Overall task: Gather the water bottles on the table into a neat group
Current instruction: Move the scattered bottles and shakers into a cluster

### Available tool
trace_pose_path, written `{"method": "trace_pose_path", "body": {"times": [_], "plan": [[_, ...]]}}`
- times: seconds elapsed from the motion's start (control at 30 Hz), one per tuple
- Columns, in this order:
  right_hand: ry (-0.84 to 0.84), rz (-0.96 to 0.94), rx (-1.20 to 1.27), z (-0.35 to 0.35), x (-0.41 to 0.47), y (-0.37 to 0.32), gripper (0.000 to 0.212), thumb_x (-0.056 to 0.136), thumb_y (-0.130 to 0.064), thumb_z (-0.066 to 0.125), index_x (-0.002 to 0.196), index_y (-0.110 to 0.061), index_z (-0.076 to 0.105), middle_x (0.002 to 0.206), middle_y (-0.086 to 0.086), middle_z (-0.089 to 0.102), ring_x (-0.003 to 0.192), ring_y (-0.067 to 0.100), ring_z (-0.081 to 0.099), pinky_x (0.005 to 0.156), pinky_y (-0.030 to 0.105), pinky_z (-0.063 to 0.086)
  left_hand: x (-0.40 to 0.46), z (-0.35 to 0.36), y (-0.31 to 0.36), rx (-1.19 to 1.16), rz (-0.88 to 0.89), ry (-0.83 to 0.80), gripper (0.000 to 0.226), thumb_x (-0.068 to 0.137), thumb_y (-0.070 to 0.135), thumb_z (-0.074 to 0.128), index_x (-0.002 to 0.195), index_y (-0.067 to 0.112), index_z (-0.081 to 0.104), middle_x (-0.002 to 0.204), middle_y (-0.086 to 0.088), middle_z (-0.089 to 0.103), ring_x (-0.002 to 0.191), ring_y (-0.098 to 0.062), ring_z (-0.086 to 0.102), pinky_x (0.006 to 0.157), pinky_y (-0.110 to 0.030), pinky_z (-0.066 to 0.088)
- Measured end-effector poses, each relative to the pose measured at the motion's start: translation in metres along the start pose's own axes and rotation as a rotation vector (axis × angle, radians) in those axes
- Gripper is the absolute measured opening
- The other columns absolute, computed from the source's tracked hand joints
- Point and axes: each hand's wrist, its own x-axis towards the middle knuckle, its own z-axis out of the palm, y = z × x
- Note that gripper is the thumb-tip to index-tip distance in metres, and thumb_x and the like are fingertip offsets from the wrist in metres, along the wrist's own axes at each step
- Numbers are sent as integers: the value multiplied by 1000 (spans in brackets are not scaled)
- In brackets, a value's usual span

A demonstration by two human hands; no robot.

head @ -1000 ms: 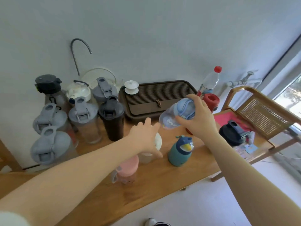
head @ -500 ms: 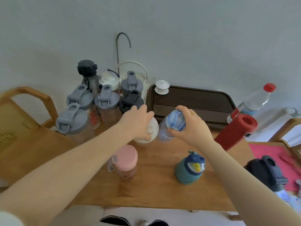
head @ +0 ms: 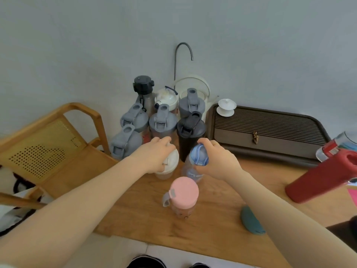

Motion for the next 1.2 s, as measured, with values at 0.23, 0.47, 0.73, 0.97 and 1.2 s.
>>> {"method": "trace_pose_path", "body": {"times": [0.23,0.47,0.73,0.97,1.2], "plan": [[3,142,48,21,12,-22,76,74,-42,70,136,-24,29,130,7,44,104,32,58,79,40,51,-2,8,-17,130,127,92,45,88,16,52,131,14,38,146,-7,30,131,-30,27,92,-39,45],[13,210,59,32,14,-40,85,77,-32,73,142,-29,19,137,8,42,102,31,61,77,36,49,0,17,-31,134,218,209,42,90,19,51,129,12,39,144,-8,32,130,-30,28,87,-34,44],[129,352,234,32,-4,-47,90,81,-20,68,147,-29,8,145,8,38,105,24,59,86,38,52,-3,23,-39,-44,327,368,44,85,19,56,126,7,48,142,-17,39,133,-34,30,101,-44,36],[548,637,-74,31,-82,-27,55,85,-25,62,135,-13,43,144,11,41,136,30,30,111,40,25,-16,2,-3,-303,704,385,46,80,34,59,120,11,56,130,-11,53,121,-30,47,95,-43,45],[210,999,204,39,-127,32,91,76,-45,69,145,-31,12,156,12,5,134,42,30,106,53,37,-24,23,29,-14,712,-11,86,72,51,66,140,31,17,144,2,25,118,-22,41,80,-31,40]]}}
